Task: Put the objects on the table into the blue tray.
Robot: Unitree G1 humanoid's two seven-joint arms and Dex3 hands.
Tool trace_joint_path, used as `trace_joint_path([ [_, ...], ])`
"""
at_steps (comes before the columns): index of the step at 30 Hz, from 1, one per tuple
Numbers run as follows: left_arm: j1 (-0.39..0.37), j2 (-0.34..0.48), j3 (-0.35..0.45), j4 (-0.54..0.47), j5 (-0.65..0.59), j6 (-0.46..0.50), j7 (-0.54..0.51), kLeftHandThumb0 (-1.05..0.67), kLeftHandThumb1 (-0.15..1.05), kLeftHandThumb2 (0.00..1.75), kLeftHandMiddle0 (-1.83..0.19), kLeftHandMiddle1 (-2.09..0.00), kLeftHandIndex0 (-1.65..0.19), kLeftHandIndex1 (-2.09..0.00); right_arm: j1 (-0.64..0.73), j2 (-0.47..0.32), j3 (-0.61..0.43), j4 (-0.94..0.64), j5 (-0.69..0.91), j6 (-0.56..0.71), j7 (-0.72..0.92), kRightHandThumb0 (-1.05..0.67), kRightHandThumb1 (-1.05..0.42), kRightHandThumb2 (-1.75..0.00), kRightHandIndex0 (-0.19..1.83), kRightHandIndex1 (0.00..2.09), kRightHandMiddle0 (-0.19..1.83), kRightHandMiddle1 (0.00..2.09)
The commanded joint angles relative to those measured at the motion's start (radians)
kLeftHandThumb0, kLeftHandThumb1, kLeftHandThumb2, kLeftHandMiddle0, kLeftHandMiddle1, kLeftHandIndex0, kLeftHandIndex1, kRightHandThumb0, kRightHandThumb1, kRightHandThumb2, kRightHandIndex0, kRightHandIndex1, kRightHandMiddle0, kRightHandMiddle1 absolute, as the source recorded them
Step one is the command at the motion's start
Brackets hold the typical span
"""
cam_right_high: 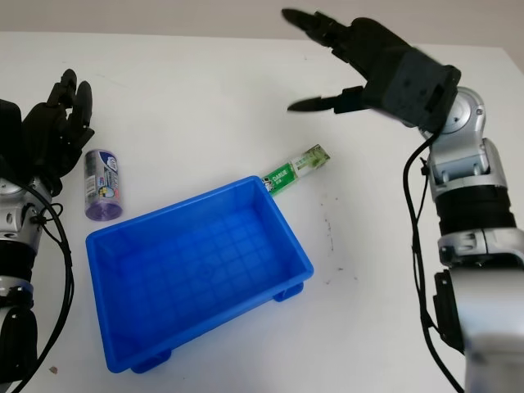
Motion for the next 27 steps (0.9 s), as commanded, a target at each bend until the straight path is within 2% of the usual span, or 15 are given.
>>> trace_joint_path([
  [1,-0.010,0.009,-0.003,-0.005,0.002,0.003,-0.007,-0.75,1.05,0.62,0.19,0.00,0.19,0.00,0.030,-0.045,0.049,-0.036,-0.071,-0.050,-0.010,-0.46,-0.77,-0.05,0.28,0.19,0.29,0.19],
  [5,-0.009,0.008,-0.002,-0.005,0.005,-0.002,-0.004,-0.75,1.05,0.63,0.19,0.00,0.19,0.00,0.052,-0.056,0.094,0.007,-0.141,-0.180,-0.066,-0.34,-0.71,-0.05,0.37,0.18,0.43,0.13],
  [7,-0.007,0.006,-0.001,-0.007,0.005,-0.001,0.003,-0.75,1.05,0.62,0.19,0.00,0.19,0.00,0.050,-0.055,0.117,0.055,-0.184,-0.231,-0.113,-0.34,-0.71,-0.05,0.40,0.19,0.46,0.13],
  [14,0.006,0.008,0.002,-0.020,0.000,0.006,0.000,-0.75,1.05,0.61,0.19,0.00,0.19,0.00,0.036,-0.038,0.172,0.162,-0.249,-0.274,-0.160,-0.38,-0.73,-0.06,0.43,0.17,0.50,0.11],
  [19,0.004,0.012,0.003,-0.015,-0.001,0.001,-0.008,-0.76,1.05,0.61,0.19,0.00,0.19,0.00,0.018,-0.039,0.210,0.224,-0.299,-0.321,-0.227,-0.43,-0.77,-0.07,0.53,0.20,0.57,0.13],
  [23,0.002,0.010,0.003,-0.011,0.002,0.003,-0.002,-0.76,1.05,0.60,0.19,0.00,0.19,0.00,0.009,-0.036,0.238,0.275,-0.351,-0.346,-0.318,-0.38,-0.83,-0.07,0.61,0.25,0.63,0.18],
  [24,0.001,0.010,0.003,-0.009,0.002,0.002,-0.002,-0.76,1.05,0.60,0.19,0.00,0.19,0.00,0.006,-0.034,0.242,0.295,-0.356,-0.360,-0.342,-0.38,-0.84,-0.07,0.62,0.31,0.63,0.23],
  [25,0.001,0.010,0.002,-0.008,0.003,0.001,-0.004,-0.76,1.05,0.60,0.19,0.00,0.19,0.00,0.002,-0.033,0.250,0.312,-0.369,-0.373,-0.376,-0.36,-0.86,-0.06,0.57,0.52,0.57,0.40],
  [26,0.001,0.010,0.001,-0.007,0.004,0.000,-0.005,-0.76,1.05,0.60,0.19,0.00,0.19,0.00,-0.002,-0.032,0.256,0.326,-0.379,-0.383,-0.402,-0.36,-0.88,-0.06,0.43,0.91,0.48,0.67],
  [27,0.000,0.011,0.001,-0.004,0.004,-0.001,-0.006,-0.76,1.05,0.60,0.19,0.00,0.19,0.00,-0.005,-0.030,0.261,0.342,-0.387,-0.396,-0.432,-0.36,-0.89,-0.06,0.36,1.08,0.43,0.79],
])
